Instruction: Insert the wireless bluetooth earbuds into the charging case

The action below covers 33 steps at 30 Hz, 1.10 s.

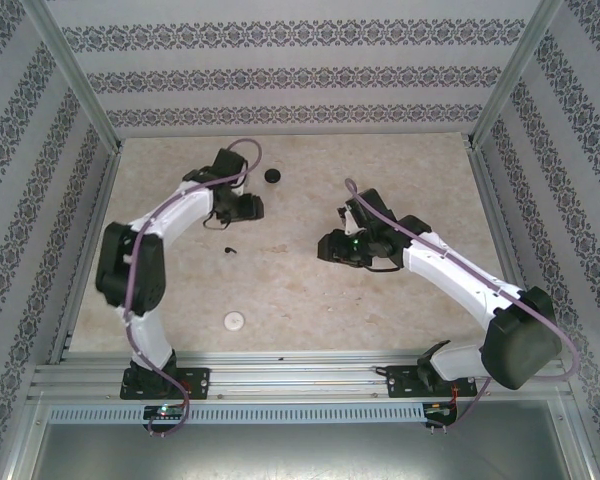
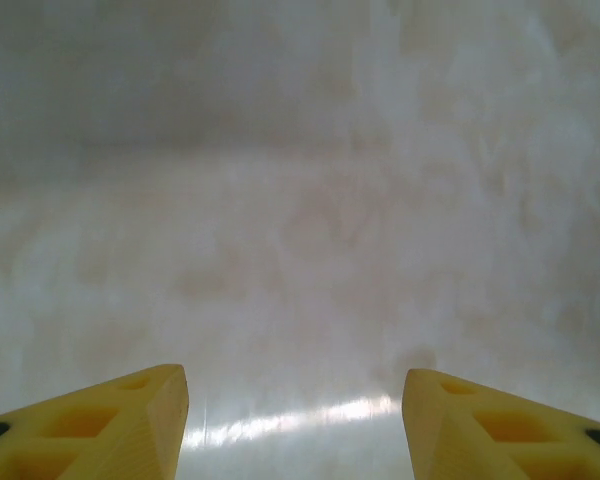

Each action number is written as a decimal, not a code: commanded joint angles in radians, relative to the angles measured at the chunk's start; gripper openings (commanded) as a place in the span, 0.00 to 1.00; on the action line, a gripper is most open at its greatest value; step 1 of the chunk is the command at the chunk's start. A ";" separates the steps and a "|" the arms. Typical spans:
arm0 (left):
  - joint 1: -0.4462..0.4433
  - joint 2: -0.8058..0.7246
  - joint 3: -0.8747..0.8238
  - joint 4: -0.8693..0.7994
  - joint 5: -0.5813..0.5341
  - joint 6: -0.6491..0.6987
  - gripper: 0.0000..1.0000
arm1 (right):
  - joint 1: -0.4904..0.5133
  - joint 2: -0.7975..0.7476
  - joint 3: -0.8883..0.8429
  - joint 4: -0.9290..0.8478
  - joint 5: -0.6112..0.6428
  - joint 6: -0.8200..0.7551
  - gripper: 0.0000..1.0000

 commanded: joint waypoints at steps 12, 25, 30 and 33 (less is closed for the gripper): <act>0.055 0.473 0.587 -0.072 0.013 0.024 0.58 | -0.075 0.017 0.052 0.028 0.203 -0.060 0.45; 0.063 0.723 0.935 -0.074 0.036 0.048 0.60 | -0.083 0.101 0.111 0.071 0.240 -0.055 0.44; 0.064 0.755 0.954 -0.043 0.044 0.055 0.62 | -0.083 0.112 0.108 0.080 0.235 -0.049 0.44; 0.061 0.771 0.956 -0.028 0.042 0.063 0.63 | -0.083 0.118 0.115 0.078 0.232 -0.052 0.44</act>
